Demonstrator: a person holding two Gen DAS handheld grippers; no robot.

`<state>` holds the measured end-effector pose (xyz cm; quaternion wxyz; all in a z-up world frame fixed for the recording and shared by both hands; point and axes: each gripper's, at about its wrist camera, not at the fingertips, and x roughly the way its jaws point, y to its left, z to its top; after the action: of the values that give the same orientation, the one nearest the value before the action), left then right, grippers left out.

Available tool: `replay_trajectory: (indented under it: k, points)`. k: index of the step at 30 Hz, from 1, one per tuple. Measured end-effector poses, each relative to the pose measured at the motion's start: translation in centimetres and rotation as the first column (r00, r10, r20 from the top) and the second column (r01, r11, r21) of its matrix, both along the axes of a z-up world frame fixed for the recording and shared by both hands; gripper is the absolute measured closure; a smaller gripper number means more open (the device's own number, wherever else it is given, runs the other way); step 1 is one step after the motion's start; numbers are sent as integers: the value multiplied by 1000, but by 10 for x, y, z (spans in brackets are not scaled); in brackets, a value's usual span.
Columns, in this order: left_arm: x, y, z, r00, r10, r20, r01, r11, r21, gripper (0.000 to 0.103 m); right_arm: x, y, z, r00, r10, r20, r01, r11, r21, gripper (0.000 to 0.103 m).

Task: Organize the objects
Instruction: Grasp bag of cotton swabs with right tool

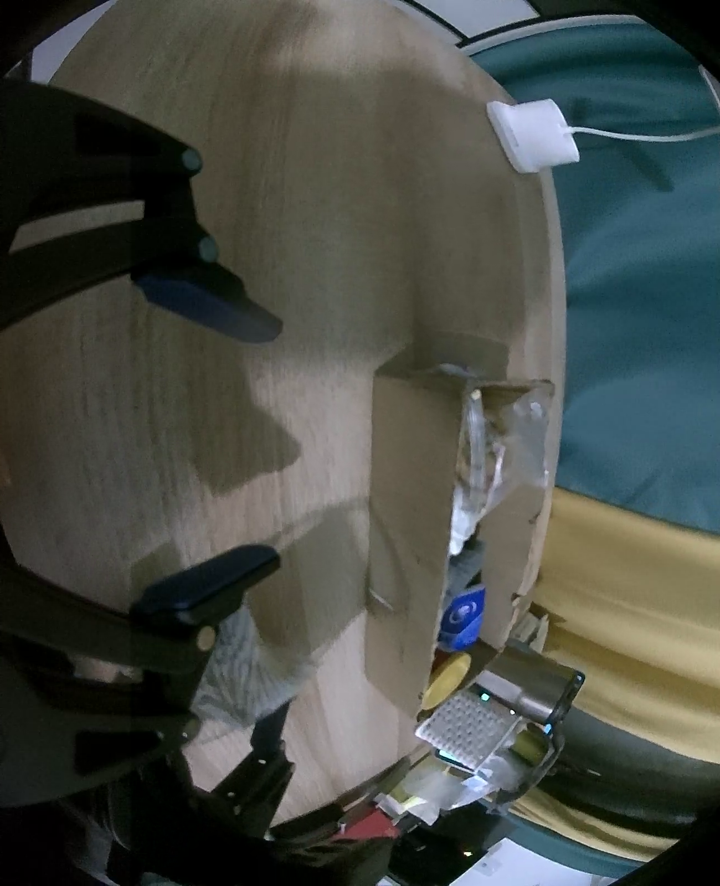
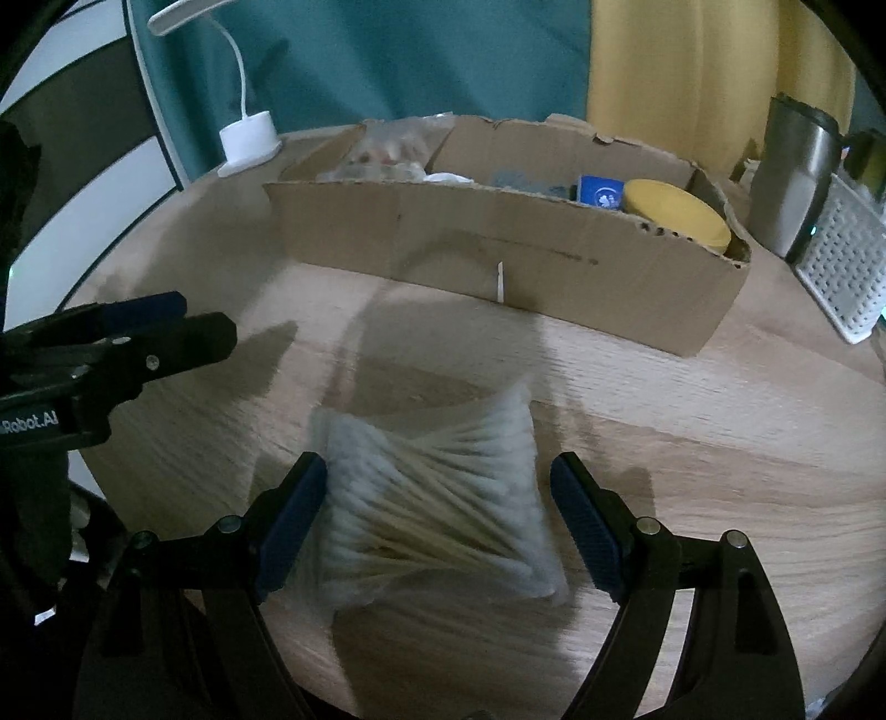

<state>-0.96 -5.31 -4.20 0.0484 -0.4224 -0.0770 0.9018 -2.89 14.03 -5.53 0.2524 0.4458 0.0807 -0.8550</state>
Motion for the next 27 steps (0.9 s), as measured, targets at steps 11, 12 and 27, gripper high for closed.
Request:
replay_trajectory:
  k: [11,12,27]
  points:
    - [-12,1,2,1000,1,6,-1,1000,-2,26,-5,-4,6,1000,28,5,-28,1000,-9,31]
    - [-13,1,3,1000,0,6,0,1000,-2,26,-6,-3,7,1000,28,3,-27,1000,-11,31]
    - [-23,7,20,1000,-15,-27,15,1000,-7,26,-15,11,35,998,-8,-60,6,999,-34,31]
